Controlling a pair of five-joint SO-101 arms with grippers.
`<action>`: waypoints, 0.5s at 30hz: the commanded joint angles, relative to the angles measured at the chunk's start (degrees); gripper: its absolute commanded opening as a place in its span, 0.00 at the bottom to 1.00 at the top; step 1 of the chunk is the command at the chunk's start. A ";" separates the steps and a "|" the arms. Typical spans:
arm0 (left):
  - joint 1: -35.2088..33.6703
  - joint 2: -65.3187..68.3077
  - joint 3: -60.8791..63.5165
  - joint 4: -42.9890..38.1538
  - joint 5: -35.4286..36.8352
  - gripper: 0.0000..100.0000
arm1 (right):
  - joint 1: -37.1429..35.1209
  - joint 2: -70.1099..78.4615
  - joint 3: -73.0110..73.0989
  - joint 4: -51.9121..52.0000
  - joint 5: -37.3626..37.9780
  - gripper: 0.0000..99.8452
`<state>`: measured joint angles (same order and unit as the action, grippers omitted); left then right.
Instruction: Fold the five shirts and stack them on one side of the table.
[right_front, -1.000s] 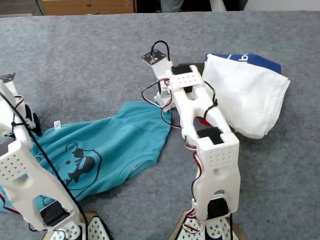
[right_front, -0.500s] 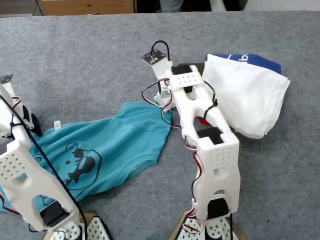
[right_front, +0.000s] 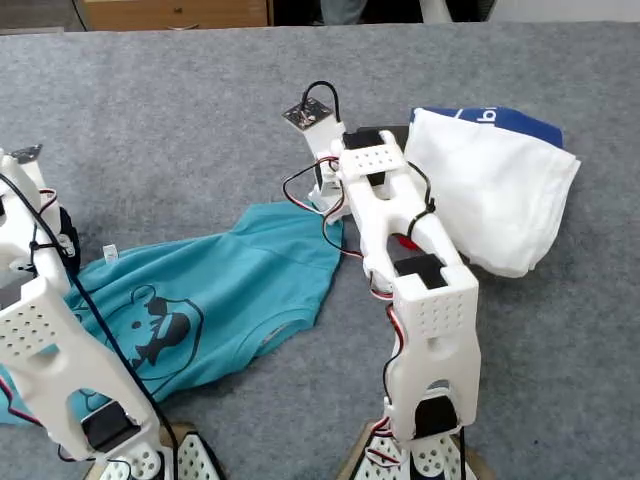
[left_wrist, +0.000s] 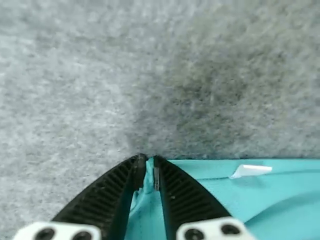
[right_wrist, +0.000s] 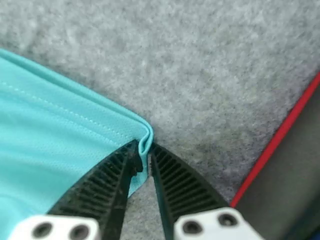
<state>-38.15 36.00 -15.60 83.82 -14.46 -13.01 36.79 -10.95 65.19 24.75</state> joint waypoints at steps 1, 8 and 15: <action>1.01 -1.41 -4.97 -1.23 2.90 0.03 | -0.18 -1.63 -2.07 0.44 0.18 0.01; 1.10 -10.37 -26.33 8.18 11.08 0.03 | 0.00 -9.80 -28.35 13.71 0.09 0.01; 2.77 -18.64 -50.15 16.26 19.34 0.03 | 4.22 -12.00 -66.86 24.70 -4.84 0.01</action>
<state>-35.96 23.08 -53.93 97.36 1.71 -12.57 29.05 -58.33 87.60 22.90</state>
